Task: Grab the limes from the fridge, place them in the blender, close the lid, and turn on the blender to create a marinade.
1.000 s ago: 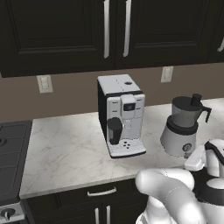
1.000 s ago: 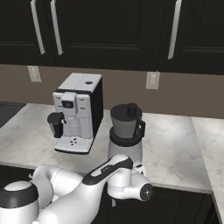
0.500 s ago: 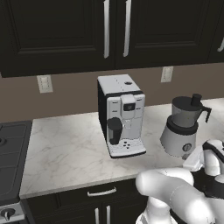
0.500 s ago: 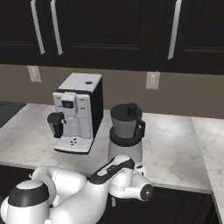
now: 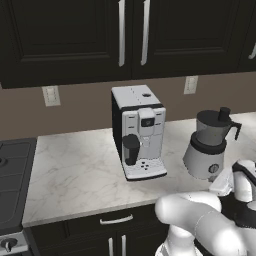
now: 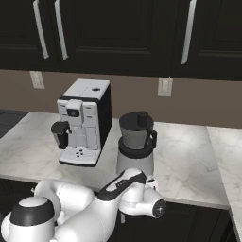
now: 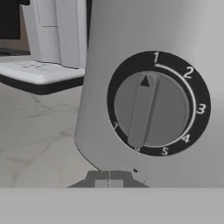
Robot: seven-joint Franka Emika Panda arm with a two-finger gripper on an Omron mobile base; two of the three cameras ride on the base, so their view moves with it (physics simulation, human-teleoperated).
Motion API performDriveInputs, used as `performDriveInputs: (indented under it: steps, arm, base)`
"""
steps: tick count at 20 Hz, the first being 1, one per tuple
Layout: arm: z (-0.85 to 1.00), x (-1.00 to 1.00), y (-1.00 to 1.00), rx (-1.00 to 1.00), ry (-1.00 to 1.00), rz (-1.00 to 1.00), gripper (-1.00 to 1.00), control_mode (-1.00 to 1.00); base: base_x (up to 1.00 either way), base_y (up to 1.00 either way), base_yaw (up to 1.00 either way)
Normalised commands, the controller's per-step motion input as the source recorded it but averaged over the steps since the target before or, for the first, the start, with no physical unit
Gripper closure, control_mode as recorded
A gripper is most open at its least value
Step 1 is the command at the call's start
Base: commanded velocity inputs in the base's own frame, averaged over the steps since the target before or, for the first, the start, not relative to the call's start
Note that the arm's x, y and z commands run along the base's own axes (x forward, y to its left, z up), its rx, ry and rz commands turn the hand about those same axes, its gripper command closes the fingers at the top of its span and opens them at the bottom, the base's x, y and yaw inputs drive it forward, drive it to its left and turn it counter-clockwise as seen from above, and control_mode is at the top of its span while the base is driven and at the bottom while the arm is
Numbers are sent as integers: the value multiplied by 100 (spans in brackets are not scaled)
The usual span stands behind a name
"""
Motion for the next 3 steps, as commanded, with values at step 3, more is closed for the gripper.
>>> performDriveInputs:
  steps: [3]
  arm:
    - [0, -3, -6, 0, 0, 0, 100, -100]
  base:
    - [0, 0, 0]
